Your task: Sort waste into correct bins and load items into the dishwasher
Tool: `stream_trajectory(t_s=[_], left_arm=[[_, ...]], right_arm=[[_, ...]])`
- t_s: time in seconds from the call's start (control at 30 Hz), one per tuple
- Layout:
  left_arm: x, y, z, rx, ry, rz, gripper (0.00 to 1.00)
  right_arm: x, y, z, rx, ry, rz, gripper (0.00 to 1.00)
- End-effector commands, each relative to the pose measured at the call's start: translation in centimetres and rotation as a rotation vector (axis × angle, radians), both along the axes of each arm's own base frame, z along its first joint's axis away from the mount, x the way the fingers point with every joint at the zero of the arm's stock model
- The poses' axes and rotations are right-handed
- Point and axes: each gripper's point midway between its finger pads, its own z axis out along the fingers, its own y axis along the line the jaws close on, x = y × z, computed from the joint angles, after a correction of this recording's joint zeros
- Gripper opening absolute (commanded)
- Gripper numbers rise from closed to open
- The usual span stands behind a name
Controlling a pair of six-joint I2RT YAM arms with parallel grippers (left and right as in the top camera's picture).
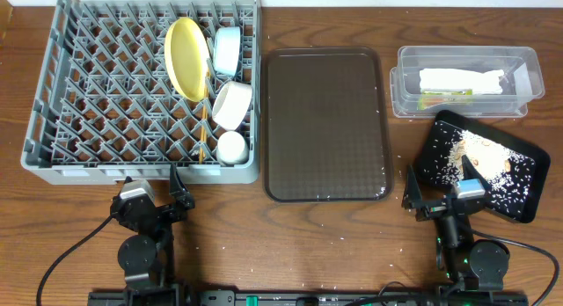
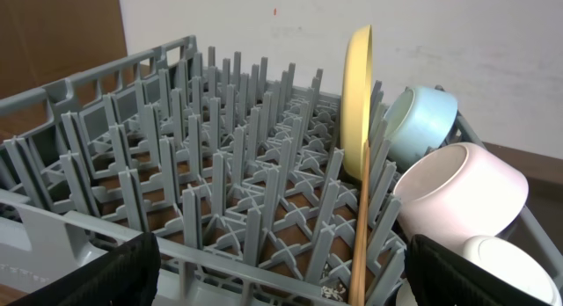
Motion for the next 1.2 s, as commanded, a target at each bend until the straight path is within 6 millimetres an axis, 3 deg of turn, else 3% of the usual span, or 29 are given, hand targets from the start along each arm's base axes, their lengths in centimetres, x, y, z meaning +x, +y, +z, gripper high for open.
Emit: stream_trajectory(t_s=[0.0,0.1,1.17], left_arm=[[0.0,0.0,-1.9,0.000,0.045,0.001,0.90],[0.0,0.0,-1.9,0.000,0.045,0.001,0.90],[0.0,0.0,-1.9,0.000,0.045,0.001,0.90]], right_arm=[[-0.4,0.1,-0.5,-0.011,0.010,-0.003,0.99],[-0.6,0.3,-3.3,-0.003,0.124,0.006,0.99],[-0.5,0.3,-3.0,0.021,0.118,0.007,0.99]])
